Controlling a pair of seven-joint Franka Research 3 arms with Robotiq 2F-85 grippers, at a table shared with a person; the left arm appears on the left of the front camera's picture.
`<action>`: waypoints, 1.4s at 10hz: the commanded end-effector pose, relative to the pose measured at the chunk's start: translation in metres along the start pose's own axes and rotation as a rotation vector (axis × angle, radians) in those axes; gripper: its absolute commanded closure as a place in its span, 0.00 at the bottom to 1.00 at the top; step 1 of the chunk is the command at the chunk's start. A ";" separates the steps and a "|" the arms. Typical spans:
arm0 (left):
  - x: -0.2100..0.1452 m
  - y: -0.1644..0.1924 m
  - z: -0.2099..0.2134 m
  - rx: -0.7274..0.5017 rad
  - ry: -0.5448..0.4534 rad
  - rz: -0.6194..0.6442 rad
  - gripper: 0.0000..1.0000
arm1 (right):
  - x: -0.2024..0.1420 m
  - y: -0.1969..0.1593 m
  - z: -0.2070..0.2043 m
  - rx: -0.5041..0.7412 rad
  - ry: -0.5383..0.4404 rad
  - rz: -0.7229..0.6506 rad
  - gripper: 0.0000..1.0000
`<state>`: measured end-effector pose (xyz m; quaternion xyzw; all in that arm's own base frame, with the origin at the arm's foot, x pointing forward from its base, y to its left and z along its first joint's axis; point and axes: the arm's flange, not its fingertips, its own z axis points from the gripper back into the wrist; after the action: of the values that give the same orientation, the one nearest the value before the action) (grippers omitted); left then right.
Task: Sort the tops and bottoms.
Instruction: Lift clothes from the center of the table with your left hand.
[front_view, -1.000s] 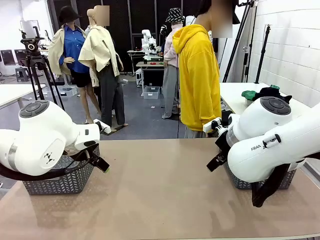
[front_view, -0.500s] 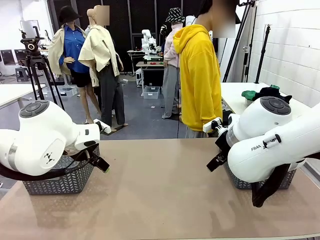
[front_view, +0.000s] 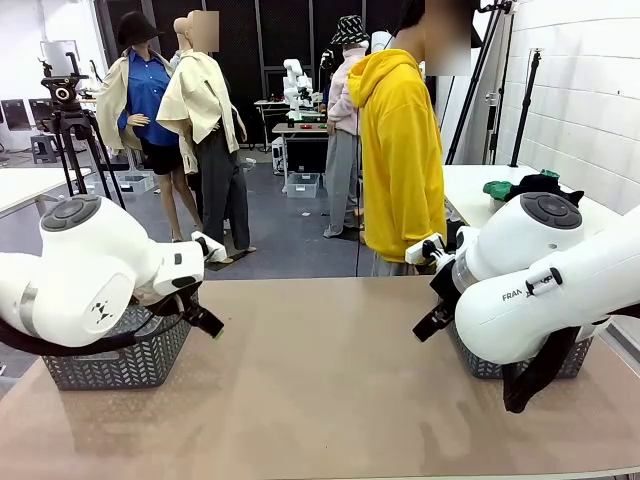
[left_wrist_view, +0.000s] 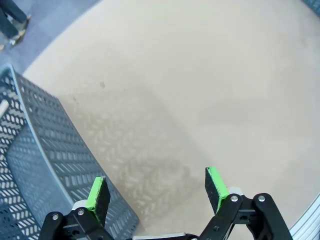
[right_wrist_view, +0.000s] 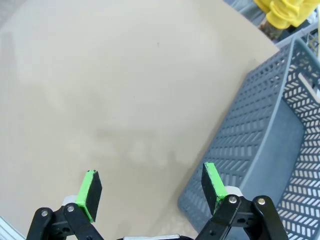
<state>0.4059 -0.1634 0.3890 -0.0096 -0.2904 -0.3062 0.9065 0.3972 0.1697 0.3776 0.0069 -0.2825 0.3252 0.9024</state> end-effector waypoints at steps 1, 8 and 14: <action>0.022 -0.003 0.027 0.024 -0.108 -0.041 0.00 | 0.021 -0.003 0.016 -0.007 -0.079 0.019 0.00; 0.027 0.155 0.163 0.314 -0.288 -0.001 0.00 | 0.024 -0.177 0.178 -0.445 -0.216 -0.125 0.00; -0.156 0.317 0.150 0.312 -0.179 0.368 0.00 | -0.185 -0.332 0.168 -0.585 0.027 -0.647 0.00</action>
<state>0.3963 0.1923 0.4920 0.0619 -0.4010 -0.0954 0.9090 0.3864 -0.2393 0.4950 -0.1638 -0.3355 -0.0372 0.9269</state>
